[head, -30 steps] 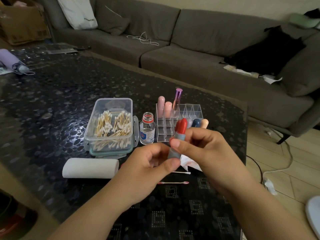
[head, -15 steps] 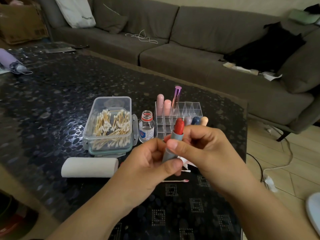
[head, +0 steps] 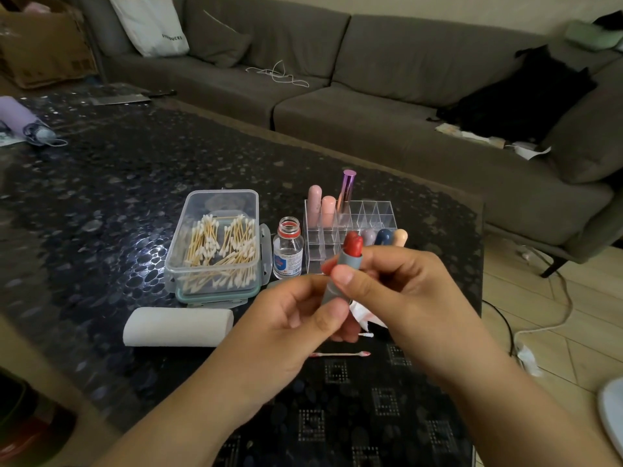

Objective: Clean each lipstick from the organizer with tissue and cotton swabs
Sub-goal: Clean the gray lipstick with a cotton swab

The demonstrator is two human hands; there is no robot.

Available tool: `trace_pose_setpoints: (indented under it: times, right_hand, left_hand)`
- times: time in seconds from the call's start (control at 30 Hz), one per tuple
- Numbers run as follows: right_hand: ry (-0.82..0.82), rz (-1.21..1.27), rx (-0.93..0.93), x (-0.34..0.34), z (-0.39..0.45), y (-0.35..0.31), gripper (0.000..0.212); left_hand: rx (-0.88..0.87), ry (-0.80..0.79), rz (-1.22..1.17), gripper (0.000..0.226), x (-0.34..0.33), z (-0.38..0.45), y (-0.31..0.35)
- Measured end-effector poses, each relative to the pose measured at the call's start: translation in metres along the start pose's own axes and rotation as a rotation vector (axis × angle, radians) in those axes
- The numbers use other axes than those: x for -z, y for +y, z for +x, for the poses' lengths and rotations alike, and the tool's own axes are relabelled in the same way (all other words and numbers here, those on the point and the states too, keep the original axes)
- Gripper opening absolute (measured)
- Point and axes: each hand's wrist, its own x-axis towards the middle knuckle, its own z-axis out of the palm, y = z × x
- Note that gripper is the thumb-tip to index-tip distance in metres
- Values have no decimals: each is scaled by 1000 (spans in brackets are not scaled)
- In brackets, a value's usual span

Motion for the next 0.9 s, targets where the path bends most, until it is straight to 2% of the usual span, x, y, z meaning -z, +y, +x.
trace_pose_setpoints:
  times: [0.1, 0.17, 0.27, 0.37, 0.47, 0.57, 0.63, 0.7, 0.83, 0.9]
  right_hand:
    - [69, -17, -27, -4, -1, -2, 25]
    - [104, -48, -29, -5, 0, 1, 31]
    - [115, -53, -7, -5, 1, 5, 45]
    - [67, 56, 21, -6, 3, 6, 43]
    - [-24, 193, 22, -4, 3, 5, 39]
    - [-141, 284, 48, -1, 0, 2, 31]
    - [-185, 303, 70, 0, -1, 0, 29]
    - [-178, 282, 63, 1, 0, -1, 30]
    - [-42, 136, 75, 2, 0, 2, 22]
    - [-14, 85, 90, 1, 0, 4, 27]
  left_hand:
    - [-39, 118, 156, 31, -5, 0, -2]
    - [-72, 146, 226, 30, -7, 0, -2]
    - [-110, 141, 312, 24, -8, 0, -2]
    - [-114, 87, 307, 27, -6, -1, -5]
    - [-54, -44, 43, 38, -5, -1, -3]
    - [46, -292, -365, 33, -5, -3, 6]
    - [85, -396, -488, 33, -2, -3, 8]
    - [61, -338, -413, 36, -2, -2, 6]
    - [-7, -33, -145, 55, -7, 0, -2]
    - [-43, 20, -66, 59, -7, 0, -4]
